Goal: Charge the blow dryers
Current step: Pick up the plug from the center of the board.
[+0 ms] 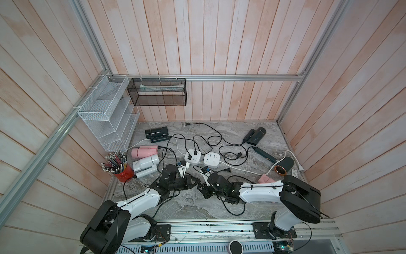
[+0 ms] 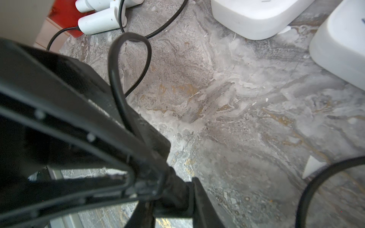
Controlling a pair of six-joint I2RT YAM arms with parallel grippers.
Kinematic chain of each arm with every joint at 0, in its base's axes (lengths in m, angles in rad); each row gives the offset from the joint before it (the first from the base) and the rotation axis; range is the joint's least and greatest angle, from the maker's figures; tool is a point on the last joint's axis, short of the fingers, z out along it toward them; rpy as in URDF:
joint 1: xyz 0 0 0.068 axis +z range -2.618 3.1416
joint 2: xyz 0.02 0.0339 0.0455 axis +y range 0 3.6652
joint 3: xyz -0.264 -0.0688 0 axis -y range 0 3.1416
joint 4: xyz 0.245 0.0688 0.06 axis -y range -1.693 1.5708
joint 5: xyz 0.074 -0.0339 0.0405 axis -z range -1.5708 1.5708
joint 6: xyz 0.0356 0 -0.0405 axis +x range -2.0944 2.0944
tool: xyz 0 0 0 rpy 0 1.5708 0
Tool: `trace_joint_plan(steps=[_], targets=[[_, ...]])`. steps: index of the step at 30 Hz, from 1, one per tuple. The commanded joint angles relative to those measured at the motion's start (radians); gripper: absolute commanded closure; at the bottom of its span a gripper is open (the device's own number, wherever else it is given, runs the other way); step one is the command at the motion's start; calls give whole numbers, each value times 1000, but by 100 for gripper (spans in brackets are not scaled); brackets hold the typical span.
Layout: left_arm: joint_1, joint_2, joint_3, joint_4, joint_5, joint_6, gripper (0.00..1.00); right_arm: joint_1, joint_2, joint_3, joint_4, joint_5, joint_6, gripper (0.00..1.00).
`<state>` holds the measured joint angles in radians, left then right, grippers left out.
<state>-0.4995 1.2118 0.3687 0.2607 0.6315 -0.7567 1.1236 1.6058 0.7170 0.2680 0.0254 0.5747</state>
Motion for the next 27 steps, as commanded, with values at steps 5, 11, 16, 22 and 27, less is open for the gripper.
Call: trace_joint_plan(steps=[5, 11, 16, 22, 27], targets=[[-4, 6, 26, 11, 26, 66, 84, 3, 0, 9, 14, -25, -21, 79], [-4, 8, 21, 15, 37, 77, 89, 4, -4, 7, 22, -35, -22, 78], [-3, -17, 37, -30, -28, 87, 92, 1, -26, 9, 8, -25, -24, 65], [-2, -45, 121, -159, -174, 162, 93, -40, -116, -29, -9, -33, -39, 42], [-4, -27, 233, -271, -332, 248, 93, -87, -222, -63, -40, -19, -52, 31]])
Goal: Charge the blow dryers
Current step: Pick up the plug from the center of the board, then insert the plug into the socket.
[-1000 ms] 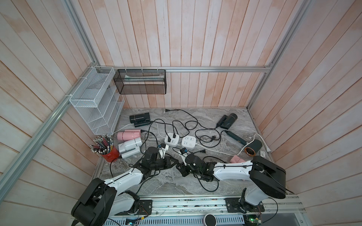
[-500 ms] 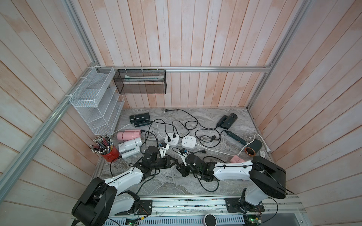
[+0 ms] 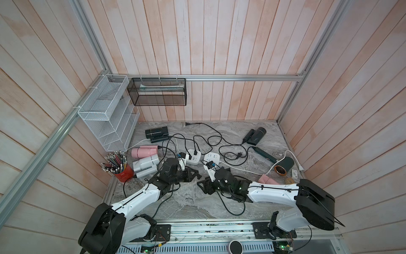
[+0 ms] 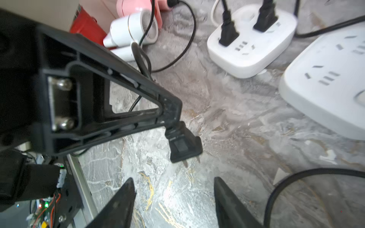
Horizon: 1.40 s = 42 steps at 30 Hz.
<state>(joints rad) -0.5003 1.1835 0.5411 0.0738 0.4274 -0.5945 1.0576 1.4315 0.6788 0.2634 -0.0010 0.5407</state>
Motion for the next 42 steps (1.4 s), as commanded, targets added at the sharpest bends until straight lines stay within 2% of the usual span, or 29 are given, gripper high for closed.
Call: trace_joint_plan(steps=[1, 6, 11, 19, 28, 42], targets=[[-4, 10, 85, -103, -159, 101, 93, -29, -67, -30, -42, 14, -22, 29], [-3, 64, 198, -155, -326, 194, 93, -63, -166, -49, -64, 47, -29, 15], [-3, 140, 265, -123, -405, 282, 93, -90, -246, -80, -60, 74, -22, 1], [-3, 276, 352, -69, -486, 364, 93, -111, -292, -102, -72, 87, -34, 1], [-4, 390, 382, -5, -489, 343, 93, -111, -293, -111, -71, 100, -37, 0], [-4, 468, 394, 44, -493, 332, 93, -112, -276, -99, -88, 105, -45, 1]])
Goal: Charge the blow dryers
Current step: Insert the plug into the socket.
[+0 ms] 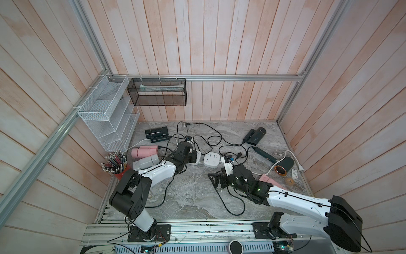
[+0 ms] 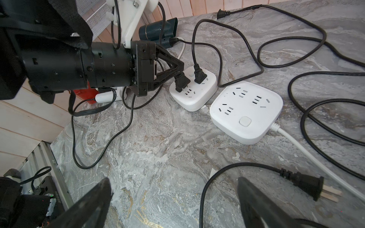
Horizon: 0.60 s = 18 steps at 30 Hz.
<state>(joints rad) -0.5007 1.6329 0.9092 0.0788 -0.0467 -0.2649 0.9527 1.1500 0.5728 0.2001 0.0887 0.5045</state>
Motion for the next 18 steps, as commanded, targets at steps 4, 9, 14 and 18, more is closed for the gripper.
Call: trace_joint_plan(steps=[4, 9, 14, 18], targets=[[-5, 38, 28, 42, -21, 7, 93, -7, 8, 5, -25, 14, -9, 1], [-4, 40, 22, 44, -21, 3, 93, -7, 8, 0, -24, 15, -5, 1], [-3, 42, 13, 45, -28, 5, 93, -7, 13, -1, -24, 13, -3, 1], [-3, 45, 8, 47, -30, 4, 93, -8, 13, 0, -24, 14, -4, 1]])
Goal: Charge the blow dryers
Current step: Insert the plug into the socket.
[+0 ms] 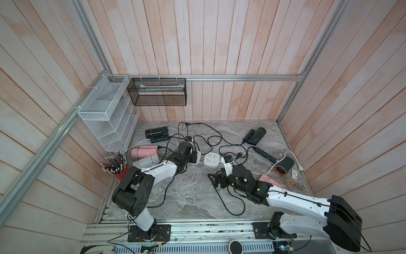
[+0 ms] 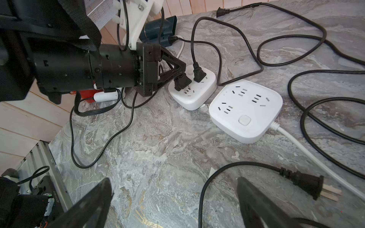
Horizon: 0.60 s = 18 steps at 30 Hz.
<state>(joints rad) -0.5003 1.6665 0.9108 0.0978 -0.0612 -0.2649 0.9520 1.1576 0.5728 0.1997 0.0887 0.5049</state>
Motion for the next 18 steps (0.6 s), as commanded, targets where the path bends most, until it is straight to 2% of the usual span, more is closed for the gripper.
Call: trace_joint_plan(steps=[1, 18], targets=[[-4, 13, 6, 28, -14, 6, 93, -7, 6, 0, -25, 15, -5, 1], [-8, 29, -10, 26, -5, 6, 93, -7, 14, -5, -20, 18, 0, 2]])
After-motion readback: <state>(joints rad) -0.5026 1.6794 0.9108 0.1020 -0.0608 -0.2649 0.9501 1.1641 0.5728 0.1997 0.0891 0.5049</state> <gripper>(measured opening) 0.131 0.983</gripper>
